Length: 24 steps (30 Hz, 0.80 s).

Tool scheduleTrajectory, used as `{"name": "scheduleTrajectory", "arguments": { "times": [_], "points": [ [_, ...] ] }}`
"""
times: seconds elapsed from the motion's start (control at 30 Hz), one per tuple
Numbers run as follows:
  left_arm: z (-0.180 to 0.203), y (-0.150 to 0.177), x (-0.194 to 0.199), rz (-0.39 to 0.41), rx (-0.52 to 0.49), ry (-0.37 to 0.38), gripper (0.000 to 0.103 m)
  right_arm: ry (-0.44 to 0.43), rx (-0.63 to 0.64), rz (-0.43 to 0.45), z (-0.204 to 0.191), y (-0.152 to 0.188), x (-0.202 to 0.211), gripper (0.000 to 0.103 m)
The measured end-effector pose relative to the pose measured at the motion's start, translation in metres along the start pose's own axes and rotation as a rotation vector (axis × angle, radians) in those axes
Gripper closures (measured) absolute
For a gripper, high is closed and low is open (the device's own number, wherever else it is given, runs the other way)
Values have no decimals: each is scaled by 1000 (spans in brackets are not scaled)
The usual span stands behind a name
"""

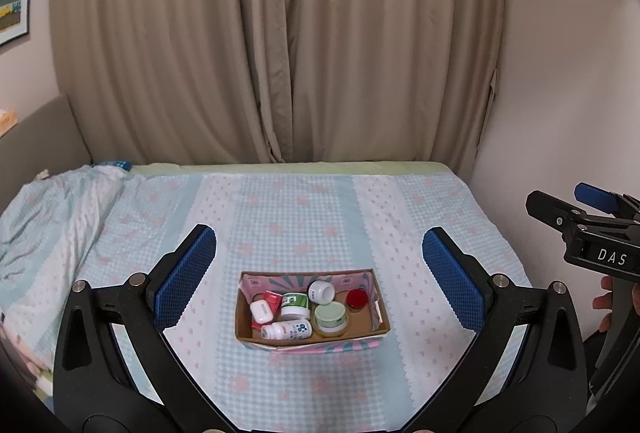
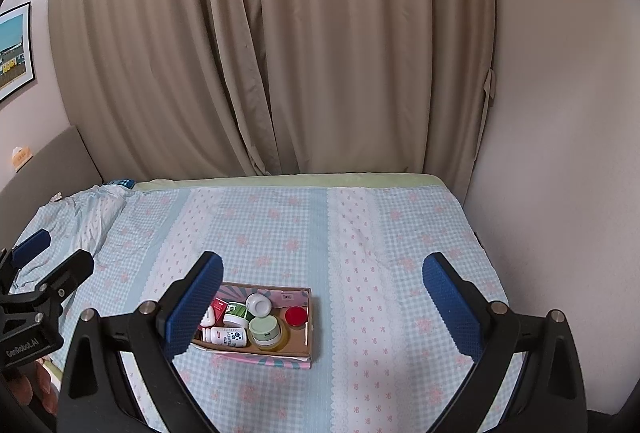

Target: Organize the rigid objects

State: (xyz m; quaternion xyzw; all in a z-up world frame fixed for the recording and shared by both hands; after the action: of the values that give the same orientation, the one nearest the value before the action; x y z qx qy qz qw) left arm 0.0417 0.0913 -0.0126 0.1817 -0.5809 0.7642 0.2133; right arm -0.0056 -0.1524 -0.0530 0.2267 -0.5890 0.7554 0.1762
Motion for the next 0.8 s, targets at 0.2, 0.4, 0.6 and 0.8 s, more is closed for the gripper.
{"name": "scheduleTrajectory", "arguments": {
  "times": [0.2,0.4,0.6,0.8],
  "points": [
    [1,-1,0,9,-8,-9,0,-1,0,0,0,0,0,4],
    [2,-1,1,38,-17,-42,0,0,-1,1,1,-2,-1,4],
    [1,-1,6,69,-14,-24,0,0,-1,1,1,-2,-2,4],
    [-3,0,1,47,15,0,0,2,-6,-10,0,-2,-7,4]
  ]
}}
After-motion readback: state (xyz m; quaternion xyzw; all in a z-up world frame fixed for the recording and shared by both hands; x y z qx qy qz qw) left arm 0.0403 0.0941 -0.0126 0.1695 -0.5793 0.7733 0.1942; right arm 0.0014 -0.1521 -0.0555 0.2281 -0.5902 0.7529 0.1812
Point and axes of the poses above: each gripper's, at about its wrist camera, not at the fingertips, and x roughly against the way its jaws point, z to its right, y to its underside, the point moved 1 cm from there along -x, roughly the way its jaws point, and after that the axes turned 14 degrees about x, right-handed, at the moved point
